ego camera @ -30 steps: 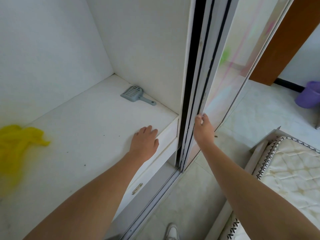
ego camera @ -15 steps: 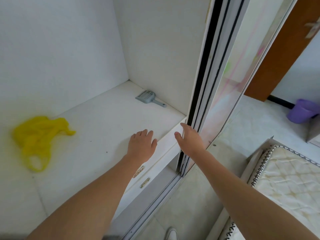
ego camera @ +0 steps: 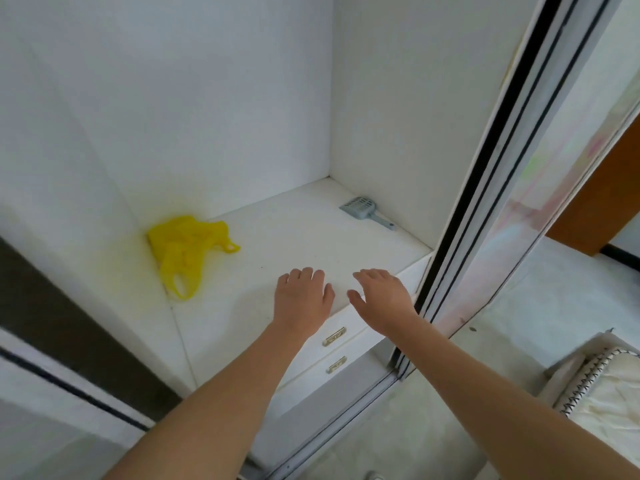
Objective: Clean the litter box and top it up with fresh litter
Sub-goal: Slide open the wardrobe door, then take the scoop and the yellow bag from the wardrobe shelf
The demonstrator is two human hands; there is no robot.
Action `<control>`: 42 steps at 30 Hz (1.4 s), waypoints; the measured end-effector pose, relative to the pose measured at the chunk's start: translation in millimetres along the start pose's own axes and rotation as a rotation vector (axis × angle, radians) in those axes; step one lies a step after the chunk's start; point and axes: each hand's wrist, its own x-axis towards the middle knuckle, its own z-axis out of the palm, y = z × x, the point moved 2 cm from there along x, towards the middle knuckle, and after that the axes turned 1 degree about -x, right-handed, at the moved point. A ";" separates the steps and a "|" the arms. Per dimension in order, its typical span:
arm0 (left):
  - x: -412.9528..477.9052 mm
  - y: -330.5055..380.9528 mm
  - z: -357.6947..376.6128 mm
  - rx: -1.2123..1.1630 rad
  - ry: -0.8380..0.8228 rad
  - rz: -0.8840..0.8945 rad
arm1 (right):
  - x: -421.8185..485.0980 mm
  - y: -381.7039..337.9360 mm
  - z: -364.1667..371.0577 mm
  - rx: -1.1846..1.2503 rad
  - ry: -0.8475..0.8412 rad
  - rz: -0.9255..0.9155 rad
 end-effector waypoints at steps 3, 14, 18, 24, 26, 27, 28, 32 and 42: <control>-8.6 -14.8 -2.5 0.032 0.030 -0.012 | 10.8 -19.2 1.9 0.014 0.003 -0.073; 7.5 -11.7 -2.7 0.088 0.075 -0.233 | 55.5 -3.1 5.4 0.012 -0.029 -0.321; 14.5 9.7 3.1 0.080 0.084 -0.305 | 69.0 14.4 6.0 0.010 -0.025 -0.429; -16.2 14.8 -1.6 0.099 0.096 -0.472 | 75.2 8.1 14.1 0.034 -0.073 -0.580; -33.3 9.3 -7.3 0.118 0.100 -0.528 | 71.7 -2.9 16.3 0.043 -0.089 -0.631; -40.7 6.2 -11.3 0.127 0.103 -0.559 | 69.5 -9.0 16.8 0.047 -0.097 -0.657; -46.8 3.3 -15.7 0.134 0.104 -0.590 | 67.4 -15.0 17.5 0.048 -0.104 -0.684; -65.2 -6.0 -29.3 0.181 0.104 -0.678 | 59.9 -32.8 15.8 0.051 -0.103 -0.778; -66.9 9.5 -42.3 0.262 0.090 -0.675 | 59.7 -20.2 -6.1 0.050 0.040 -0.813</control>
